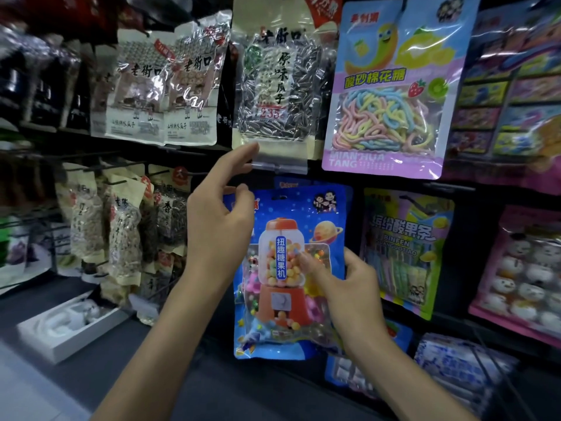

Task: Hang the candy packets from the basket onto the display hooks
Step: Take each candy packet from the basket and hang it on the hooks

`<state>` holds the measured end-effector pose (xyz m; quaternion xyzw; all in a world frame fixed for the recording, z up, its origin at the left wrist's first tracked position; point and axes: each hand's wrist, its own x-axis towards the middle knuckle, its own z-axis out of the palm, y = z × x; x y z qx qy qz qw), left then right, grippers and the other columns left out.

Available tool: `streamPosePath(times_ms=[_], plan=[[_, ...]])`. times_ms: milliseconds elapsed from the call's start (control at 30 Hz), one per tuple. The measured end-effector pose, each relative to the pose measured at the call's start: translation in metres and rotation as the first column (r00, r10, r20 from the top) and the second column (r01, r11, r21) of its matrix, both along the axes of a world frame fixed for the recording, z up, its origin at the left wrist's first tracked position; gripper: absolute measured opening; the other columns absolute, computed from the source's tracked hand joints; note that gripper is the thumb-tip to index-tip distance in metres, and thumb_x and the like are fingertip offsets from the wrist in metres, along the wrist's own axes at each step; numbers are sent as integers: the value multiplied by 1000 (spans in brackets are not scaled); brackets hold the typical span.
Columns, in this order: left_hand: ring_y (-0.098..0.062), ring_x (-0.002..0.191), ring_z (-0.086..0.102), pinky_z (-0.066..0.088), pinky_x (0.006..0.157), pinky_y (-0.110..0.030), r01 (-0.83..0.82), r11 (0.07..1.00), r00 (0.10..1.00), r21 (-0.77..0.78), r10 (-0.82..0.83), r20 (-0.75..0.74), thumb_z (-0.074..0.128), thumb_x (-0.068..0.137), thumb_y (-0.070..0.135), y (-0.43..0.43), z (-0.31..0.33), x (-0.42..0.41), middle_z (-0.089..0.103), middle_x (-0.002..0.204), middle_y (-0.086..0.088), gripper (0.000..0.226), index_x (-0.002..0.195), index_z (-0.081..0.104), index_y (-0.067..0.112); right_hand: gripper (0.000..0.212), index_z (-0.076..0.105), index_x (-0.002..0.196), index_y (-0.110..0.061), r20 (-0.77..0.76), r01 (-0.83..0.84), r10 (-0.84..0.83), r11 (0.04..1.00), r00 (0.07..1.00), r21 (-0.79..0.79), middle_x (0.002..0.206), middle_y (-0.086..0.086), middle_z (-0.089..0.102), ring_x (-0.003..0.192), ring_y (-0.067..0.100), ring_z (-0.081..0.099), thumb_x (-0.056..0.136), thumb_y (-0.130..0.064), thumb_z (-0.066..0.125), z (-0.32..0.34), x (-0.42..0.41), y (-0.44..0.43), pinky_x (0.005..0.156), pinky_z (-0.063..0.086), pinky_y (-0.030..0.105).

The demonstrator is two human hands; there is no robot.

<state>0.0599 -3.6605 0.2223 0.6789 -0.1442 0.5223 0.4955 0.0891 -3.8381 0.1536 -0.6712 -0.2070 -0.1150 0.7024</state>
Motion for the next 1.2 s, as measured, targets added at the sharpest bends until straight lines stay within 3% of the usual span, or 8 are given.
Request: streamPosePath(times_ms=[233, 333, 400, 500, 667, 867, 1000, 1200], plan=[[4, 121, 60, 50, 84, -15, 9, 1000, 1000, -7, -9, -9, 46, 99, -9, 5, 0, 2, 66, 135, 14, 57, 144, 60, 23, 19, 74, 102, -15, -6, 48, -48, 999, 999, 23, 90, -12, 81, 80, 2, 76, 89, -26, 80, 11, -4, 7, 60, 56, 14], [0, 125, 60, 52, 81, -17, 1, 1000, 1000, 1, -1, -1, 46, 99, -10, 5, -2, 2, 66, 134, 14, 57, 143, 61, 23, 26, 75, 102, -16, -26, 67, -67, 998, 997, 18, 91, -10, 81, 82, 5, 77, 86, -35, 82, 10, 1, 9, 70, 62, 27], [-3, 120, 62, 51, 76, -15, -16, 1000, 1000, -21, 17, 17, 46, 98, -11, 3, -4, 4, 68, 130, 8, 54, 139, 63, 20, 44, 75, 107, -20, -30, 116, -116, 993, 993, 1, 100, -9, 81, 96, 11, 77, 79, -53, 84, 4, 10, 11, 88, 62, 44], [-10, 107, 67, 50, 79, -16, -113, 985, 990, -133, 123, 67, 47, 93, -10, -2, -11, 10, 72, 112, 3, 42, 120, 70, 13, 93, 68, 132, -22, -39, 177, -177, 984, 983, 11, 127, -7, 74, 124, 18, 66, 61, -80, 82, -4, 21, 15, 107, 53, 52], [-9, 83, 62, 52, 77, -34, -222, 920, 974, -324, 194, -116, 50, 89, -3, -6, -42, 40, 67, 91, 6, 24, 95, 64, 16, 113, 60, 141, -24, -51, 228, -226, 972, 973, 54, 138, -4, 68, 128, 21, 64, 51, -89, 80, -13, 40, 17, 107, 53, 52], [-6, 99, 64, 51, 76, -30, -168, 944, 894, -285, 23, -448, 60, 100, 22, -11, -90, 80, 65, 107, 12, 23, 123, 61, 24, 112, 59, 140, -25, -99, 215, -204, 970, 974, 116, 132, -9, 69, 113, 13, 70, 49, -84, 83, -9, 55, 21, 94, 61, 41], [-14, 100, 71, 61, 85, -43, -76, 942, 873, -328, -96, -478, 64, 100, 33, -13, -106, 100, 69, 110, 6, 28, 127, 60, 31, 52, 57, 120, -24, -104, 202, -189, 971, 976, 126, 100, -26, 59, 74, -12, 66, 81, -40, 87, -8, 81, 12, 62, 51, 10], [-12, 89, 77, 65, 77, -39, 78, 911, 860, -406, -267, -435, 75, 94, 35, -25, -114, 122, 74, 105, 1, 52, 142, 55, 31, 36, 55, 104, -17, -40, 281, -280, 960, 959, 4, 86, -17, 59, 68, -28, 55, 87, -27, 84, -10, 111, 4, 54, 43, 2]])
